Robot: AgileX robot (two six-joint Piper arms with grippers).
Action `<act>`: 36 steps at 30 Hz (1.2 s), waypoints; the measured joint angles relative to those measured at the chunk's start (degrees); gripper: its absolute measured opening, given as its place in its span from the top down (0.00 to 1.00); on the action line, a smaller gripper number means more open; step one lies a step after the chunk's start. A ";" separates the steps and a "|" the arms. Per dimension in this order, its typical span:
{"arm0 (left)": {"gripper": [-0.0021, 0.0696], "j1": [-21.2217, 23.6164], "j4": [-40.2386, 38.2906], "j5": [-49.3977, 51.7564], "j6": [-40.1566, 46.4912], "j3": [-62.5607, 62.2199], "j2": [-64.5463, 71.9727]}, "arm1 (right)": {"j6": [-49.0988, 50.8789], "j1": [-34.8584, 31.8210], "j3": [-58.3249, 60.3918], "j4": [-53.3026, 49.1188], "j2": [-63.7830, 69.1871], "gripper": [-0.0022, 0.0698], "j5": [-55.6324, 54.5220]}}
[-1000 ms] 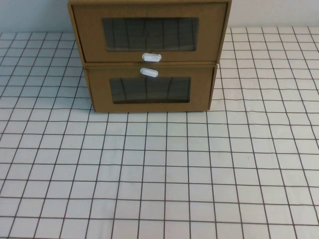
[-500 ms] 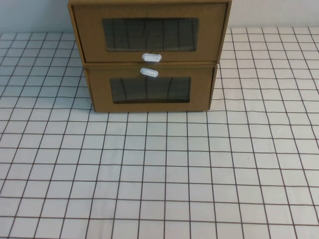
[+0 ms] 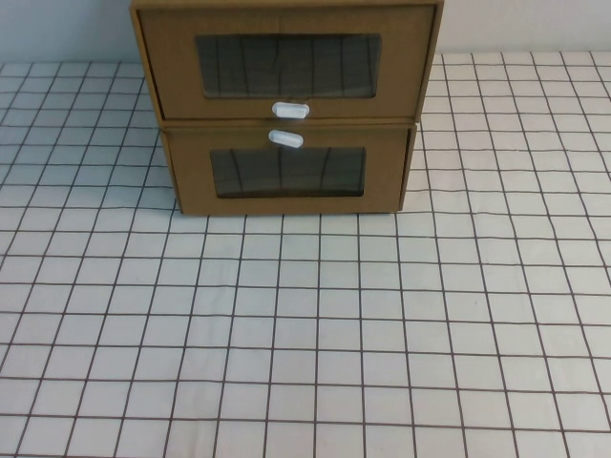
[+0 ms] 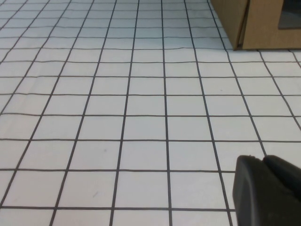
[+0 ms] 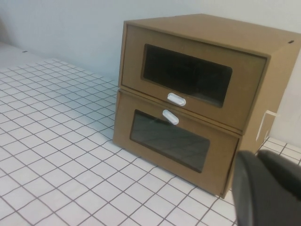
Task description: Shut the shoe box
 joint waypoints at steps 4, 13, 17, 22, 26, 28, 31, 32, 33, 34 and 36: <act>0.98 0.00 0.00 0.10 -0.11 0.00 0.00 | 0.00 0.00 0.00 0.00 0.00 0.99 0.04; 0.98 0.00 0.00 0.10 -0.22 0.00 0.00 | 0.00 0.00 0.00 -2.30 0.00 0.99 -1.34; 0.98 0.00 0.00 0.10 -0.22 0.00 0.00 | 3.49 0.00 0.00 -8.48 0.00 0.99 -4.47; 0.98 0.00 0.00 0.10 -0.22 0.00 0.00 | 26.45 0.00 0.00 -30.42 0.10 0.99 -9.05; 0.98 0.00 0.00 0.10 -0.22 0.00 0.00 | 46.19 0.00 1.54 -50.07 0.71 0.99 -13.37; 0.98 0.00 0.00 0.10 -0.22 0.00 0.00 | 51.32 0.00 4.33 -55.18 0.33 0.99 -18.35; 0.98 0.00 0.00 0.10 -0.22 0.00 0.00 | 54.00 0.00 10.38 -58.25 -1.72 0.99 -25.82; 0.98 0.00 0.00 0.10 -0.22 0.00 0.00 | 54.20 0.00 12.34 -58.59 -2.57 0.99 -27.61; 0.98 0.00 0.00 0.10 -0.22 0.00 0.00 | 54.44 0.00 14.80 -58.88 -3.37 0.99 -29.63; 0.98 0.00 0.00 0.10 -0.22 0.00 0.00 | 54.65 0.00 17.18 -59.03 -3.94 0.99 -30.77; 0.98 0.00 0.00 0.10 -0.22 0.00 0.00 | 55.28 0.00 21.42 -59.23 -5.29 0.99 -32.21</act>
